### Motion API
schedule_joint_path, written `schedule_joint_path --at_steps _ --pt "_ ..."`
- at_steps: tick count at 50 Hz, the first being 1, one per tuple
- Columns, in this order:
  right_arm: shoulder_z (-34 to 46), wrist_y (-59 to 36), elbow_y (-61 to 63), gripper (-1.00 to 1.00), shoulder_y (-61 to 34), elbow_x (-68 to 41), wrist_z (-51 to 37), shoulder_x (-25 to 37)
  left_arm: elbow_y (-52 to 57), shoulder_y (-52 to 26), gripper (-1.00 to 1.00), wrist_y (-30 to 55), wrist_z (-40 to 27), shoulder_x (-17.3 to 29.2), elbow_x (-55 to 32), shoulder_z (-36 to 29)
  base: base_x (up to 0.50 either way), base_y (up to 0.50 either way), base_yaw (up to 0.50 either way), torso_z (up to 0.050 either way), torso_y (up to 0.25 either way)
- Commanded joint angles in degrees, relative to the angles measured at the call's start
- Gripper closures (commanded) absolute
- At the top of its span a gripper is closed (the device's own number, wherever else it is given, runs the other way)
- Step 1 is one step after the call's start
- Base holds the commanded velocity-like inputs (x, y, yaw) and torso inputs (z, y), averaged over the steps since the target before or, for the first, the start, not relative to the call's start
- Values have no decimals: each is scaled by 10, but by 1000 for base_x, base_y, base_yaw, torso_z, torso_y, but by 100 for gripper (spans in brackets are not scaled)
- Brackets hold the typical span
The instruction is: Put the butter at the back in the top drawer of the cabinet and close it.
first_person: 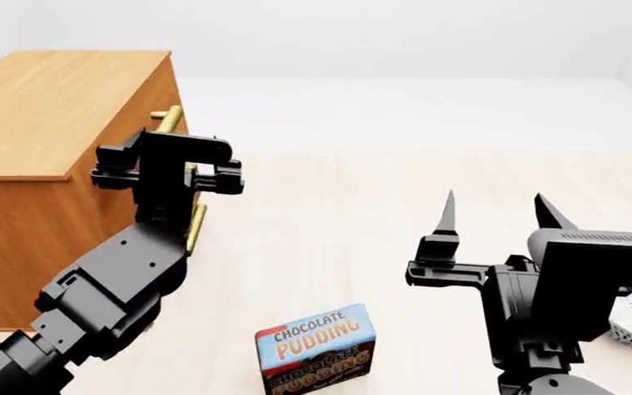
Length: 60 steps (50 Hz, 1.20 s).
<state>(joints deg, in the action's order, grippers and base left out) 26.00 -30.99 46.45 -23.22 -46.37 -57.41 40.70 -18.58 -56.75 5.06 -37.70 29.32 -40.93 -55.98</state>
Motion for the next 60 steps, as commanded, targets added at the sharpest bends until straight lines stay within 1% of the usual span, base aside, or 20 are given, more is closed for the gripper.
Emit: schedule_joint_path --at_steps 1,10,15,23,29,35,45,53,60 --pt "8 -7 6 -100 -5 1 -4 -6 15 13 -100 2 -7 40 -3 14 0 0 0 0 0" --pt "7 -5 9 -100 -3 1 -6 -3 12 23 -100 -4 -10 52 -8 22 0 0 0 0 0" --pt "8 -5 9 -100 -4 2 -6 -4 58 31 -100 0 -14 71 -16 23 0 0 0 0 2" --pt "9 -8 14 -100 -6 0 -7 -4 224 56 -100 24 -46 140 -30 16 0 0 0 0 6" --pt "8 -10 23 -100 -7 -4 -12 -1 390 95 -100 35 -110 210 -34 12 0 0 0 0 2" --pt "8 -13 34 -100 -6 -8 -17 0 515 135 -100 31 -170 263 -43 13 0 0 0 0 0" --pt "8 -22 69 -100 0 -17 -38 7 651 198 -100 5 -244 326 8 3 0 0 0 0 0" --pt "13 -24 104 -100 13 -15 -58 12 744 246 -100 8 -290 360 84 -24 0 0 0 0 0" --pt "27 -19 132 -100 27 -5 -78 17 783 280 -100 7 -314 378 145 -52 0 0 0 0 0"
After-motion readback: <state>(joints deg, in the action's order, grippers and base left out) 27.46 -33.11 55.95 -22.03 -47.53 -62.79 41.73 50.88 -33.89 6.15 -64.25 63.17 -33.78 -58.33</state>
